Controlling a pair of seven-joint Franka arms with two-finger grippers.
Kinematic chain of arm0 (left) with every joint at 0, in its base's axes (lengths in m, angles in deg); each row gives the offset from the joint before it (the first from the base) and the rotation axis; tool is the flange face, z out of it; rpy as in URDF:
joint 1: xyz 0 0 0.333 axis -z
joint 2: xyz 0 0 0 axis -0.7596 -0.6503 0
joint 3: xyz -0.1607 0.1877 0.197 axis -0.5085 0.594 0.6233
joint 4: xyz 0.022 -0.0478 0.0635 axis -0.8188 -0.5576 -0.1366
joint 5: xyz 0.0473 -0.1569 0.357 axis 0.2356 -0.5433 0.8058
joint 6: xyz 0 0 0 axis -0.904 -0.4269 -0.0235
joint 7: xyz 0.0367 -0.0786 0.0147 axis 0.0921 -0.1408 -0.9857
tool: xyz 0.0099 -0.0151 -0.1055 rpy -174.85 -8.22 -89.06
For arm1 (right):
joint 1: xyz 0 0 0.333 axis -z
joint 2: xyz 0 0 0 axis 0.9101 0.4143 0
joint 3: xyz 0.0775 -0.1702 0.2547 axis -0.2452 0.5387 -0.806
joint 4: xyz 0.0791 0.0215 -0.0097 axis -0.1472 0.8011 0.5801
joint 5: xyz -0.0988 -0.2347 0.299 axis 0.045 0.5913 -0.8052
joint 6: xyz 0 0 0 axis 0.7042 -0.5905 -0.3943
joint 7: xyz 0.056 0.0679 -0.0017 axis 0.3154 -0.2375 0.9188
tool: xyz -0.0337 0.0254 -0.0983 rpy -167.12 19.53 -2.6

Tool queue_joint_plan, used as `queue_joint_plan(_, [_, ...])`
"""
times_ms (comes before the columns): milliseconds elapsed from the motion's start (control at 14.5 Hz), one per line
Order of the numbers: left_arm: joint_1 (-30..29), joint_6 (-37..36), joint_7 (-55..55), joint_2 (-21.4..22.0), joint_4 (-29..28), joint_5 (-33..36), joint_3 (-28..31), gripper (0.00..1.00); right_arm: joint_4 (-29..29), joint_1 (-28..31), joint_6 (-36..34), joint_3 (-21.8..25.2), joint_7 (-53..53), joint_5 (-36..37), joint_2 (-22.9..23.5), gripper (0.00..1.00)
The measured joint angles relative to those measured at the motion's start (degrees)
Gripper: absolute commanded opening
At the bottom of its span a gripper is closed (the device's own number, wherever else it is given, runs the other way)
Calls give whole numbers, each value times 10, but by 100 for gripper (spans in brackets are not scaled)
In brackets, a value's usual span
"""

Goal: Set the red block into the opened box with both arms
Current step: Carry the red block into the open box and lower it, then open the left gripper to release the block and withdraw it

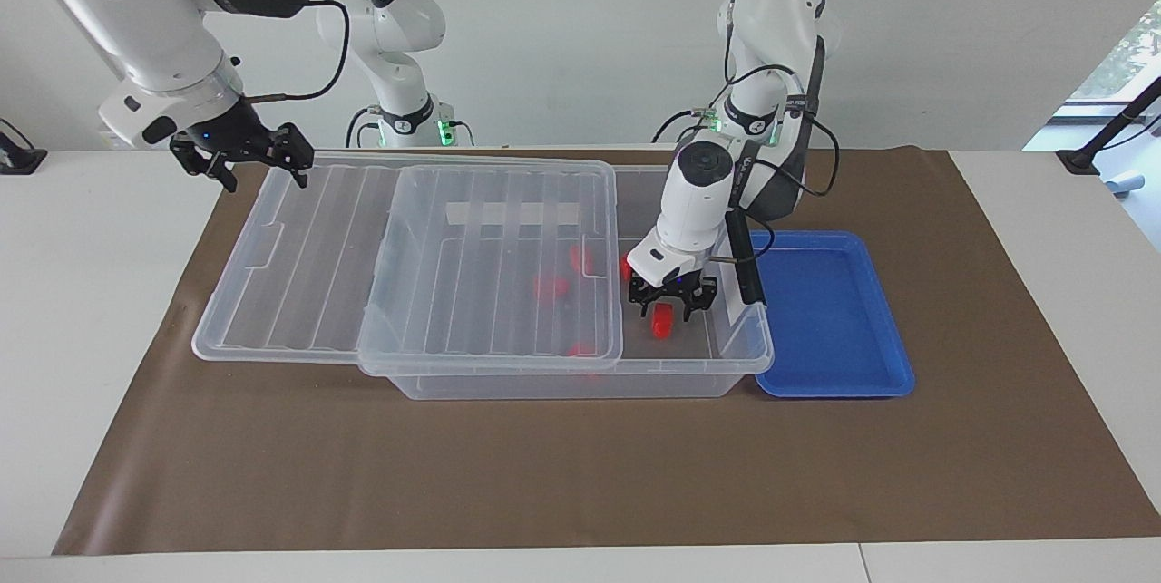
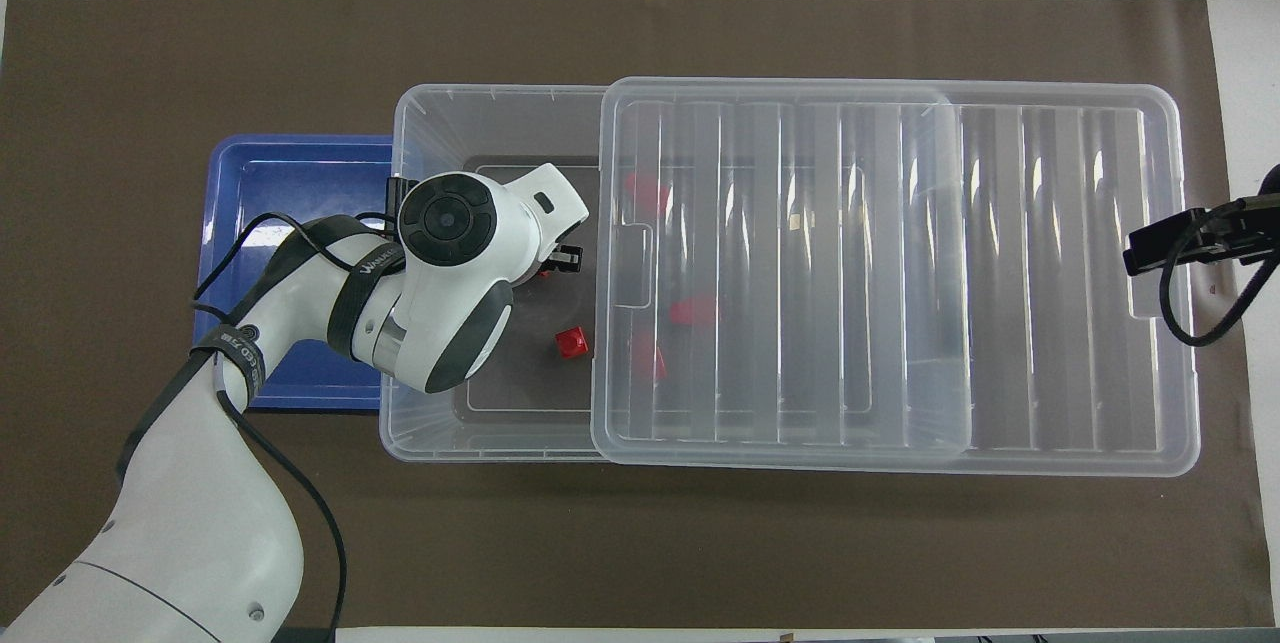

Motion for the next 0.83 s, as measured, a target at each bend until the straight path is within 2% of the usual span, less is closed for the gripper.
queue_joint_plan(826, [-3, -185, -7, 153, 3, 0, 4, 100, -6, 2, 3, 3, -1, 0, -16, 100])
